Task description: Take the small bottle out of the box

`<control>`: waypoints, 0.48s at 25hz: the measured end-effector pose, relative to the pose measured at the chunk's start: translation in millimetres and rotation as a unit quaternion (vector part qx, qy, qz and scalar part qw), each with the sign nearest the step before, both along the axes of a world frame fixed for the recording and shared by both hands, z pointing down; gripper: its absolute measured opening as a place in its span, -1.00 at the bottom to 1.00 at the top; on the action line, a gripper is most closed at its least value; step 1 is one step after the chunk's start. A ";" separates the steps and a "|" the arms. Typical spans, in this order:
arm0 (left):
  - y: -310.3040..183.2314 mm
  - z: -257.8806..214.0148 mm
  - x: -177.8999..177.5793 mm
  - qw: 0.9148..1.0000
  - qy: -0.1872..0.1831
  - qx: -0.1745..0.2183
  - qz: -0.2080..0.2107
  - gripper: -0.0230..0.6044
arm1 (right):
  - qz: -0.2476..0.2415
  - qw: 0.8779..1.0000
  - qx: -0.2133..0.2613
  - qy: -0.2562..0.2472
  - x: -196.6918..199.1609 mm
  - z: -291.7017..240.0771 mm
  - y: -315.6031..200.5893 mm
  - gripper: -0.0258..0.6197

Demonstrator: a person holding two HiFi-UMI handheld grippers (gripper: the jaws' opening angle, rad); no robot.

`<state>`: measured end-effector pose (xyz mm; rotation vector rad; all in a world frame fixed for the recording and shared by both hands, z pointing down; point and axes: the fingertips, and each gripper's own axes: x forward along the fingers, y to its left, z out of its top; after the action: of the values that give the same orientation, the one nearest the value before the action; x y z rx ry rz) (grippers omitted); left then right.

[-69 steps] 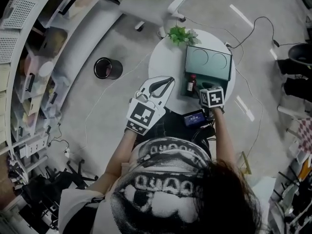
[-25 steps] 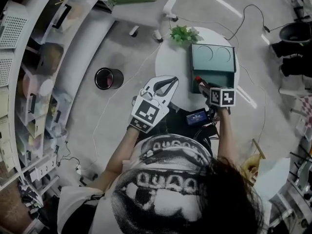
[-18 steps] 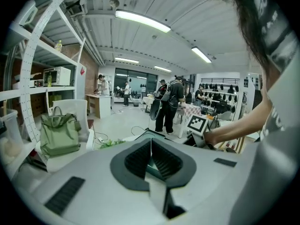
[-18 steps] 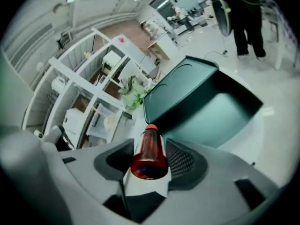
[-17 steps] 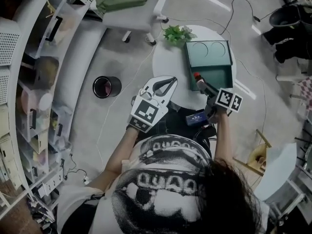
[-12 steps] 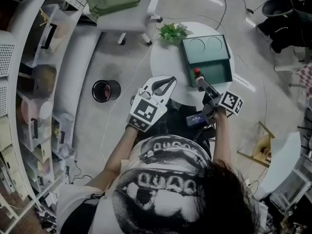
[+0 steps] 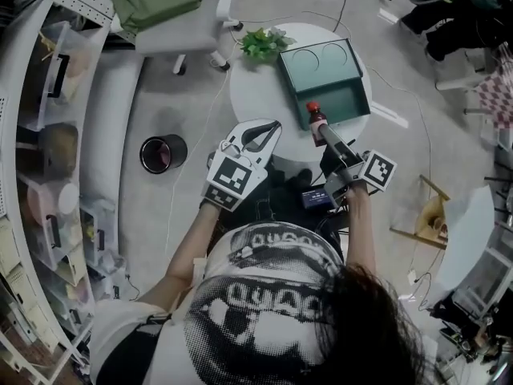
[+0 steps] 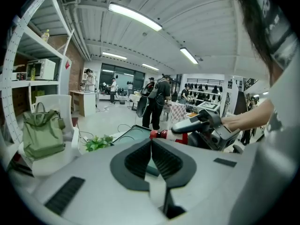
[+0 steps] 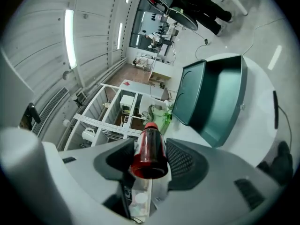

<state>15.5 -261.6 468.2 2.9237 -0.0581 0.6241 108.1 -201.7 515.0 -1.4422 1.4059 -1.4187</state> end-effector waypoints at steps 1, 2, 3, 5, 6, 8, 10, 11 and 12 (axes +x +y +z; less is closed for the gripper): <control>1.6 0.5 0.6 1.000 0.001 -0.002 0.002 -0.88 | -0.001 1.000 0.001 0.002 -1.3 -2.4 2.0 -0.25; 3.3 1.2 1.0 1.000 0.001 -0.003 0.003 -0.88 | -0.002 1.000 0.002 0.004 -2.4 -4.7 4.1 -0.25; 5.0 2.1 1.3 1.000 0.000 -0.003 0.005 -0.88 | -0.003 1.000 0.004 0.004 -3.5 -6.9 6.1 -0.25; 9.4 3.9 1.3 1.000 -0.002 -0.003 0.007 -0.88 | -0.004 1.000 0.011 0.003 -6.0 -11.6 10.7 -0.25; 12.1 4.8 0.9 1.000 -0.003 -0.004 0.008 -0.88 | -0.005 1.000 0.013 0.001 -7.4 -13.6 13.4 -0.25; 17.8 6.5 0.2 1.000 -0.005 -0.005 0.006 -0.88 | -0.006 1.000 0.017 -0.001 -9.1 -16.3 20.0 -0.25; 23.7 8.3 0.2 1.000 -0.007 -0.007 0.002 -0.88 | -0.004 1.000 0.019 -0.005 -9.0 -17.8 27.9 -0.25; 26.9 9.0 0.4 1.000 -0.008 -0.007 0.000 -0.88 | -0.004 1.000 0.020 -0.006 -8.6 -18.4 32.2 -0.25; 30.6 9.5 0.3 1.000 -0.008 -0.007 -0.002 -0.88 | -0.003 1.000 0.022 -0.007 -8.2 -19.1 36.9 -0.25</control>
<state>15.8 -231.0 477.7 2.9037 -0.0611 0.6447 99.9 -164.9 495.9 -1.3987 1.4255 -1.3899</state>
